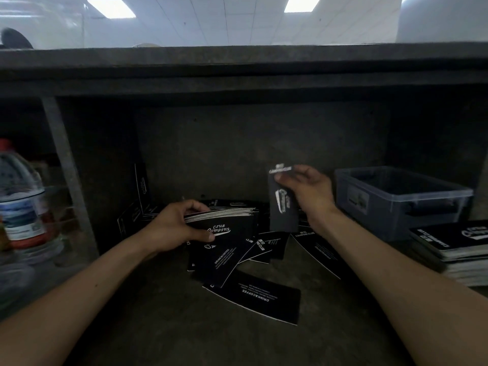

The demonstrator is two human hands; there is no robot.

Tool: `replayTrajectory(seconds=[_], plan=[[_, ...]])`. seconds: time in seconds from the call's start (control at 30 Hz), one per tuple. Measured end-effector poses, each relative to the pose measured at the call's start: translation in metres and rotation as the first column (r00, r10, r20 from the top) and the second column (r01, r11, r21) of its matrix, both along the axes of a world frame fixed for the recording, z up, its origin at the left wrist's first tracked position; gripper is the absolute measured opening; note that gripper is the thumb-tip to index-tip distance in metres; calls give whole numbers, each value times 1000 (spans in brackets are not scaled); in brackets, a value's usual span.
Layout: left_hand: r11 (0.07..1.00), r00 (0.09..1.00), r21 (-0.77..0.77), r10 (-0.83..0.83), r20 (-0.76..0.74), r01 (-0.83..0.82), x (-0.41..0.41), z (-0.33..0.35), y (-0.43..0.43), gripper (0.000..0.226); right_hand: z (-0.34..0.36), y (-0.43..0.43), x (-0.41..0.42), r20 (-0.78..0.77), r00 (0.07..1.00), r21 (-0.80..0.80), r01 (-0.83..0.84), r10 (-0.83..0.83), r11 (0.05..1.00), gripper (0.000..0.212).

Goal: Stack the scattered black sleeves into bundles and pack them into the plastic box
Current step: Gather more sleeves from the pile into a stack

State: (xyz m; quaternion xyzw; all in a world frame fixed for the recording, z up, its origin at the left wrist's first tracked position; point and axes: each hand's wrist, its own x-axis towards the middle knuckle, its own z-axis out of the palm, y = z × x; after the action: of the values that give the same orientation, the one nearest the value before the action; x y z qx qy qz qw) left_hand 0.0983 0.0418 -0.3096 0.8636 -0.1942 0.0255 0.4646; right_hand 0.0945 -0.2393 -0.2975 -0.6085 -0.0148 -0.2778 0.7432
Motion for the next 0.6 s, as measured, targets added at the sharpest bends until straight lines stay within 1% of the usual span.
replayTrajectory(seconds=[0.03, 0.07, 0.1, 0.13, 0.17, 0.2, 0.23, 0.27, 0.33, 0.4, 0.43, 0.47, 0.53, 0.6], plan=[[1000, 1000, 11, -5, -1, 5, 0, 0, -1, 53, -7, 3, 2, -59, 998, -124, -19, 12, 992, 42], [1000, 1000, 23, -12, -5, 13, 0, -1, -1, 52, -15, 5, 5, -127, 992, -283, -63, 27, 957, 35], [999, 1000, 33, -21, -9, 21, 0, -1, -1, 51, -21, 6, 6, -199, 979, -459, -136, 48, 878, 28], [999, 1000, 41, -28, -14, 29, 0, -1, -1, 49, -23, 6, 6, -268, 961, -612, -222, 66, 759, 26], [998, 999, 50, -33, -17, 34, 0, -1, -1, 48, -24, 6, 6, -334, 940, -708, -298, 68, 641, 29], [998, 999, 59, -33, -17, 33, 0, 0, -1, 47, -21, 6, 5, -382, 922, -755, -350, 61, 554, 35], [998, 999, 61, -27, -16, 28, 0, -1, 0, 47, -17, 5, 2, -407, 911, -770, -378, 60, 514, 42], [998, 1000, 54, -19, -20, 20, 2, -1, 0, 49, -12, 4, 0, -410, 910, -771, -386, 69, 507, 47], [1000, 999, 4, -21, -32, 21, 4, -2, 0, 63, -6, 2, -7, -377, 919, -752, -375, 113, 541, 55], [997, 998, -56, -63, -20, 61, 7, -5, 0, 82, -5, 4, -11, -369, 912, -707, -400, 178, 583, 57], [993, 996, -75, -93, -9, 92, 8, -5, 1, 87, -6, 7, -12, -381, 898, -674, -432, 220, 599, 58], [989, 993, -87, -122, 0, 121, 8, -6, 1, 86, -7, 10, -13, -392, 881, -639, -468, 265, 610, 60], [983, 989, -107, -149, 0, 149, 5, -5, 0, 71, -9, 15, -12, -389, 862, -577, -502, 324, 644, 65], [983, 995, -151, -100, 1, 99, 2, -1, -2, 56, -9, 17, -11, -358, 883, -552, -463, 305, 693, 65]])
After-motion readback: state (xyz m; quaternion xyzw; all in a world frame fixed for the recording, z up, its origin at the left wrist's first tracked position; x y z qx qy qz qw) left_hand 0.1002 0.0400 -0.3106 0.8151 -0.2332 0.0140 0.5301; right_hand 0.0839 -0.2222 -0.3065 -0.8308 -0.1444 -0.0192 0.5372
